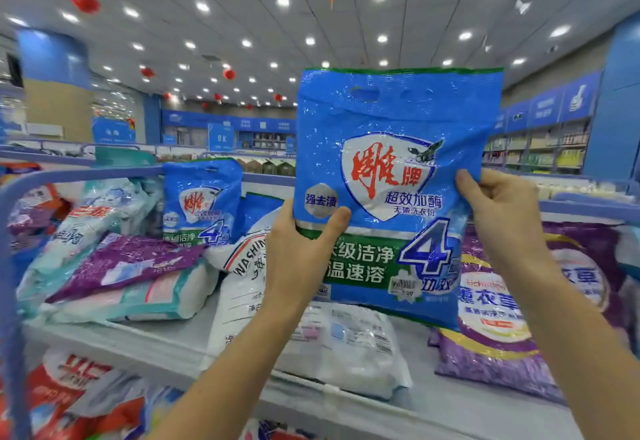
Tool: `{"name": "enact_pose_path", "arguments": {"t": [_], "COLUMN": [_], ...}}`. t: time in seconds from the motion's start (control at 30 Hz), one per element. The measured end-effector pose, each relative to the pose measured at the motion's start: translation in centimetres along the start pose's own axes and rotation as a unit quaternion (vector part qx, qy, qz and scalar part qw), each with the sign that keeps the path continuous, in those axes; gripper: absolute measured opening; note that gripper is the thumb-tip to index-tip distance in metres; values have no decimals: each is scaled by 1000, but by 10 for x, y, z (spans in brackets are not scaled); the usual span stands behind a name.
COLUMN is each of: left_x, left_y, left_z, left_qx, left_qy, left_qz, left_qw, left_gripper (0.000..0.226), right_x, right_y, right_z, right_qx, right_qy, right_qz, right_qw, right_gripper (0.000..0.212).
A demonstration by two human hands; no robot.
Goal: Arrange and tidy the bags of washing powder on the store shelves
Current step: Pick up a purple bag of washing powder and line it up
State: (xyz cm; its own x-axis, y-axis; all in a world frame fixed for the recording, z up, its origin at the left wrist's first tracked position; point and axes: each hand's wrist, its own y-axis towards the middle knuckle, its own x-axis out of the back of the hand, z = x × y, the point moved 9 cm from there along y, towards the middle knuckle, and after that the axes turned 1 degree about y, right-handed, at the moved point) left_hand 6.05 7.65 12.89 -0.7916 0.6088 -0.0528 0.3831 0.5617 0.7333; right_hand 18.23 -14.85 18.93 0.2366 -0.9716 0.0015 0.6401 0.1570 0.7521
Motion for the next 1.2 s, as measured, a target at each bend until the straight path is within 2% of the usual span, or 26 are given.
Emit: {"name": "enact_pose_path", "arguments": {"t": [0.07,0.17,0.2,0.33,0.43,0.5,0.6,0.63,0.67,0.77,0.8,0.87,0.93,0.97,1.03,1.07,1.13,1.2], "left_x": [33,81,100,163,196,207,219,221,223,221,218,212,206,204,203,203,203,203], "left_y": [23,64,81,146,189,207,219,221,224,232,235,239,238,237,236,236,237,235], "left_z": [9,34,46,92,137,169,209,223,237,277,289,304,316,320,329,332,332,329], "left_qx": [-19,-14,-11,1,40,79,131,148,162,192,198,201,205,209,211,210,209,211], "left_qy": [24,36,37,44,39,26,13,10,13,15,17,43,68,73,82,89,94,103], "left_qz": [-10,-9,-13,-4,37,58,83,88,92,105,109,118,134,138,145,145,150,162], "left_qw": [999,999,999,999,998,995,988,985,982,976,974,972,967,965,963,963,962,959], "left_gripper": [26,69,68,28,25,43,82,88,85,43,36,35,42,44,46,46,47,51], "right_x": [-42,-112,-137,-230,-296,-330,-366,-376,-385,-402,-405,-407,-403,-397,-388,-388,-399,-413], "right_y": [12,32,39,60,70,74,78,78,80,79,80,78,71,65,49,38,3,-44], "right_z": [0,2,2,1,-11,-29,-62,-72,-82,-110,-120,-137,-143,-139,-112,-94,-79,-91], "right_qx": [-10,-19,-22,-32,-43,-60,-100,-111,-117,-140,-144,-153,-152,-137,-28,36,102,82], "right_qy": [-10,-9,0,31,17,18,19,14,10,-32,-44,-74,-129,-163,-221,-239,-266,-322], "right_qz": [14,20,22,43,45,37,26,28,30,28,24,19,18,17,33,68,233,426], "right_qw": [1000,1000,1000,998,998,997,995,993,993,989,988,985,980,977,974,968,930,842], "right_gripper": [22,17,17,24,16,15,14,14,15,28,34,31,10,22,36,37,35,48]}}
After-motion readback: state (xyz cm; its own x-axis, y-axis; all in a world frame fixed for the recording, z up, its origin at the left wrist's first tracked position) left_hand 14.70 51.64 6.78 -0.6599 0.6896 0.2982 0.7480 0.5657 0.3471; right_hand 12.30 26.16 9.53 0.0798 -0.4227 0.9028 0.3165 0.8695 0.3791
